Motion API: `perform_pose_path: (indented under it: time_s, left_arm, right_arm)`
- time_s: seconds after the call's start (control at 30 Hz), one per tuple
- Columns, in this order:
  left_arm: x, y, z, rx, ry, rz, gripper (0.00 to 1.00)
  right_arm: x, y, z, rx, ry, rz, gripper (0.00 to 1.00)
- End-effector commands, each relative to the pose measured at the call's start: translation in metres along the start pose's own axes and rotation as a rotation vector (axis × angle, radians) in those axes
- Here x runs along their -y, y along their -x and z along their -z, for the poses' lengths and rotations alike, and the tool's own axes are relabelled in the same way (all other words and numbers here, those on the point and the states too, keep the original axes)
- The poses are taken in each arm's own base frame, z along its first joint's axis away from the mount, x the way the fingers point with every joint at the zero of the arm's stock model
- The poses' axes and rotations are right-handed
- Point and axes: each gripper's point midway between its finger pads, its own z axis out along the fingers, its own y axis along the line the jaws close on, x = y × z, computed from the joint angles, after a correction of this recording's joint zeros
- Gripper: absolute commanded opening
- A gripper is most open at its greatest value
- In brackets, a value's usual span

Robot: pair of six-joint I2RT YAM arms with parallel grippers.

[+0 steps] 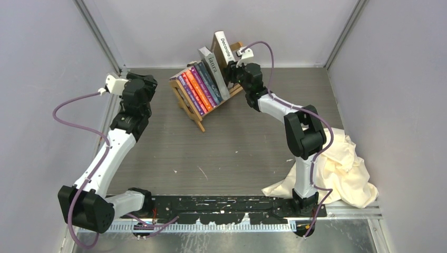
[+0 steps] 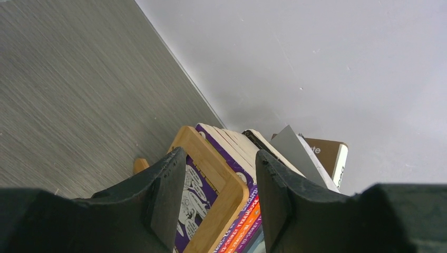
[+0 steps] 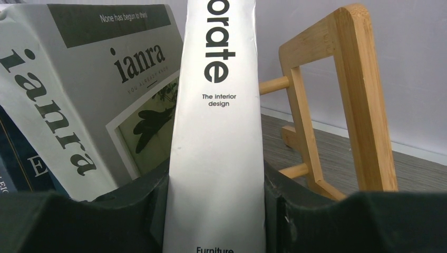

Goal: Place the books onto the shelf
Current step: Place the book on the shelf.

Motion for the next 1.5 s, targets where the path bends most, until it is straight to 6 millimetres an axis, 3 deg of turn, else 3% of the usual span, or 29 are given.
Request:
perform_pose_path:
  time_s: [0.0, 0.43, 0.63, 0.87, 1.47]
  left_arm:
    - [0.013, 0.014, 0.001, 0.052, -0.050, 0.051, 0.52]
    - [-0.003, 0.007, 0.002, 0.051, -0.028, 0.069, 0.51]
    - [-0.006, 0.004, 0.002, 0.044, -0.024, 0.077, 0.50]
    - [-0.006, 0.003, 0.003, 0.046, -0.023, 0.081, 0.50]
    - [-0.002, 0.009, 0.003, 0.055, -0.012, 0.072, 0.50]
  right_arm:
    - [-0.004, 0.016, -0.006, 0.076, 0.052, -0.021, 0.36]
    - [0.008, -0.024, -0.007, -0.004, 0.039, -0.007, 0.58]
    - [0.011, -0.033, -0.002, -0.026, 0.030, 0.001, 0.65]
    - [0.013, -0.021, 0.001, -0.010, 0.021, 0.012, 0.70]
    - [0.015, 0.041, -0.011, 0.055, 0.014, 0.035, 0.67]
